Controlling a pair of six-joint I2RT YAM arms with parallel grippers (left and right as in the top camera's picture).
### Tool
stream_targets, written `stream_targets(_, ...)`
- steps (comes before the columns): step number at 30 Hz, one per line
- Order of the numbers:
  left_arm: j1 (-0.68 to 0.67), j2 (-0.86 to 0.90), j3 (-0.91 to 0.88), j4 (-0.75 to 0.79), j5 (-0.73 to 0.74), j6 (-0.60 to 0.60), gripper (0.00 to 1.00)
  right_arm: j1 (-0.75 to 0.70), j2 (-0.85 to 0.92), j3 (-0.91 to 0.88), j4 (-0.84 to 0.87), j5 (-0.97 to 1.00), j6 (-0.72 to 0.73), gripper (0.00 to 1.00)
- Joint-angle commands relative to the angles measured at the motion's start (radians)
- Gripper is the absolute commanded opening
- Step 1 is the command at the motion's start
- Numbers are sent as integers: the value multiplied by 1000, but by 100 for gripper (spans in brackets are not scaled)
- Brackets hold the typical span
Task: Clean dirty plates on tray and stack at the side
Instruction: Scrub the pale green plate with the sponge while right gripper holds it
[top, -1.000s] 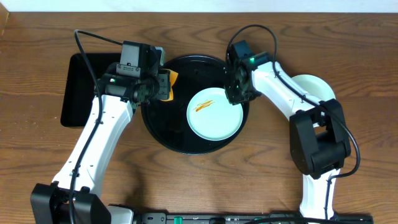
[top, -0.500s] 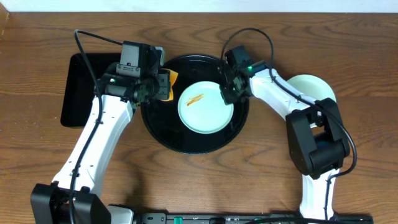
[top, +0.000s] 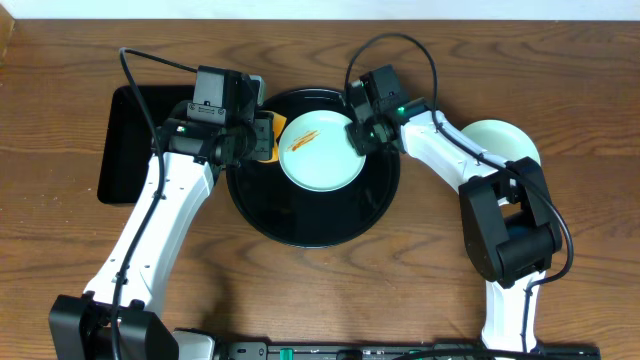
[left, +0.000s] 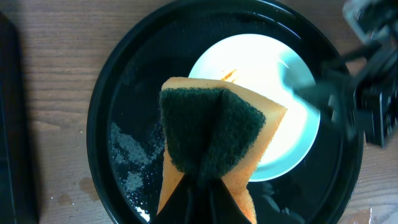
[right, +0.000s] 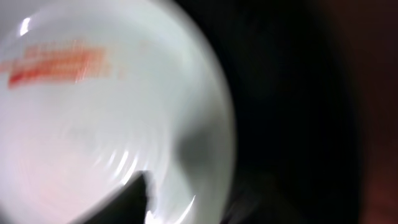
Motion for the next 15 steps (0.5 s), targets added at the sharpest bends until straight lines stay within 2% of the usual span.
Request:
stream_targets(1, 0, -1, 8, 4, 9, 14, 7, 4, 3, 42, -85, -164, 183, 68)
stream_targets(3, 0, -1, 8, 5, 9, 14, 7, 4, 2, 44, -138, -214, 309, 68)
stream_targets(6, 0, -1, 8, 4, 9, 14, 7, 13, 3, 37, -227, -206, 537, 51)
stream_targets(9, 0, -1, 8, 5, 9, 14, 7, 40, 3, 13, -228, -193, 614, 50)
stream_targets(15, 0, -1, 8, 5, 9, 14, 7, 103, 5, -56, -173, -37, 808, 44)
